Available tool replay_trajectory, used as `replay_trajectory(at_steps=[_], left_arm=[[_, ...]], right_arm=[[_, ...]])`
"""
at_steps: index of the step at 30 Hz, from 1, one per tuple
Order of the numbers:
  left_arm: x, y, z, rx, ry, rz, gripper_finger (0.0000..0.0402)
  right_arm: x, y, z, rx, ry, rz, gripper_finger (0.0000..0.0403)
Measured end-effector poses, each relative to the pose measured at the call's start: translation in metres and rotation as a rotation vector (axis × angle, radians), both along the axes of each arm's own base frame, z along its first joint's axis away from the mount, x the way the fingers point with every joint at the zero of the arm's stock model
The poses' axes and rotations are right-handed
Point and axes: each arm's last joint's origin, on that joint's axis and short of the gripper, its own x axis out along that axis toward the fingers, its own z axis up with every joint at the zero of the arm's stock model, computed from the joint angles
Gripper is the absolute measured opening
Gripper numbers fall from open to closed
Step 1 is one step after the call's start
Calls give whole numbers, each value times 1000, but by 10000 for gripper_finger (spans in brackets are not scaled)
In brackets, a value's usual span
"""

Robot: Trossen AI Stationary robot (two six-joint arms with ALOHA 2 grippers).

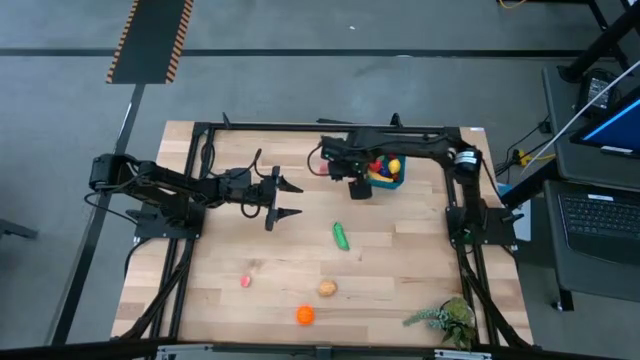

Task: Pick and placing Produce into tupperware
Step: Put the red strawberry into the blue bin

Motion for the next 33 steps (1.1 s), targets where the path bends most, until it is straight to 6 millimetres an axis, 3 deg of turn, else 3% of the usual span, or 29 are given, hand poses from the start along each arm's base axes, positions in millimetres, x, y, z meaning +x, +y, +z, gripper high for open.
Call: replay_trajectory(at_steps=[12,33], left_arm=[[0,0,0,0,0,0,286],[0,0,-2,-2,22,0,286]], right_arm=[[14,-4,-36,-68,171,60,276],[11,-14,-53,-27,171,30,276]])
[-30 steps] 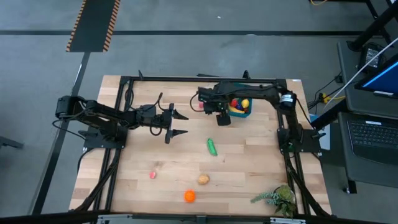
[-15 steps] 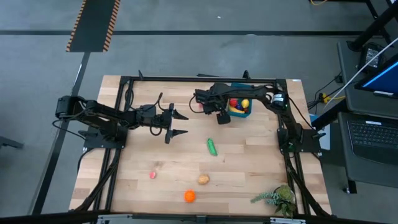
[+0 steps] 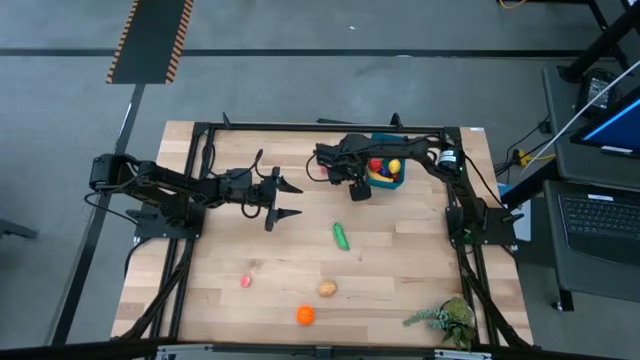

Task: Pick and placing Produce into tupperware
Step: Put the red strawberry into the blue bin

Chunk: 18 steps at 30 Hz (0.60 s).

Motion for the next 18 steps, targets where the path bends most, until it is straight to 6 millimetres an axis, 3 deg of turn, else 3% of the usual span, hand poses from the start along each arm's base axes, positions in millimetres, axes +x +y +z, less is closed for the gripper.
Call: replay_trajectory(at_steps=[9,18], left_arm=[[0,0,0,-1,1,0,286],[0,0,0,-1,2,0,286]], right_arm=[[0,0,-7,-7,-20,-8,272],[0,-1,-20,9,29,-4,226]])
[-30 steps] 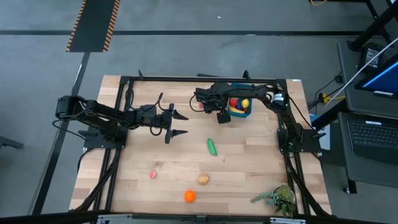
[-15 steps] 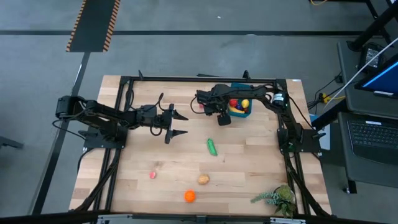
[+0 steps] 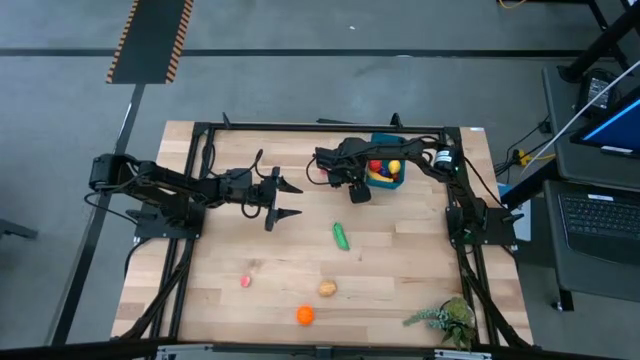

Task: Pick and placing Produce into tupperware
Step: Put the red strawberry into the blue bin

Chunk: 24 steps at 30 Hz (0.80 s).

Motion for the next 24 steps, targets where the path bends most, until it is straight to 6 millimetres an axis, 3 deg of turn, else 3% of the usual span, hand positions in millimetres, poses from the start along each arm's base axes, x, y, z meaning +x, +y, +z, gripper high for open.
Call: replay_trajectory(at_steps=[10,17,24], left_arm=[[0,0,-2,-4,21,0,286],[0,0,-2,-3,21,0,286],[0,0,-2,-3,20,0,286]], right_arm=[[-1,0,-3,4,22,1,200],[-2,0,-3,3,31,1,134],[-2,0,-3,0,33,0,134]])
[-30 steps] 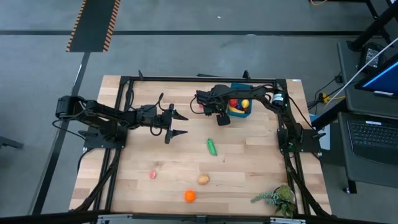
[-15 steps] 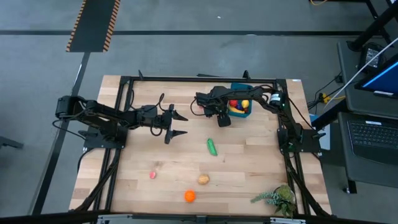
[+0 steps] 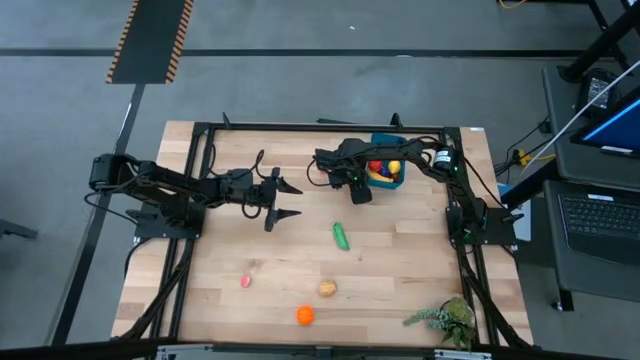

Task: Pick and placing Produce into tupperware
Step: Put the red strawberry into the blue bin

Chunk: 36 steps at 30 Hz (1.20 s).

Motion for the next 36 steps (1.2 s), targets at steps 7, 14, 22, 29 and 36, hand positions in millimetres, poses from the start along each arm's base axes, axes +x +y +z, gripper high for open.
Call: replay_trajectory(at_steps=[7,14,22,29,36], left_arm=[[0,0,0,0,0,0,286],[0,0,0,-1,5,0,286],[-1,0,-3,-5,35,0,286],[-1,0,-4,41,37,-11,286],[-1,0,-4,44,38,-11,286]], right_arm=[[4,-2,4,-15,-21,-19,134],[13,-4,17,-32,-76,-25,134],[25,-8,61,-52,-199,-104,134],[4,-6,121,-56,-345,-206,134],[-46,-3,146,-85,-474,-328,134]])
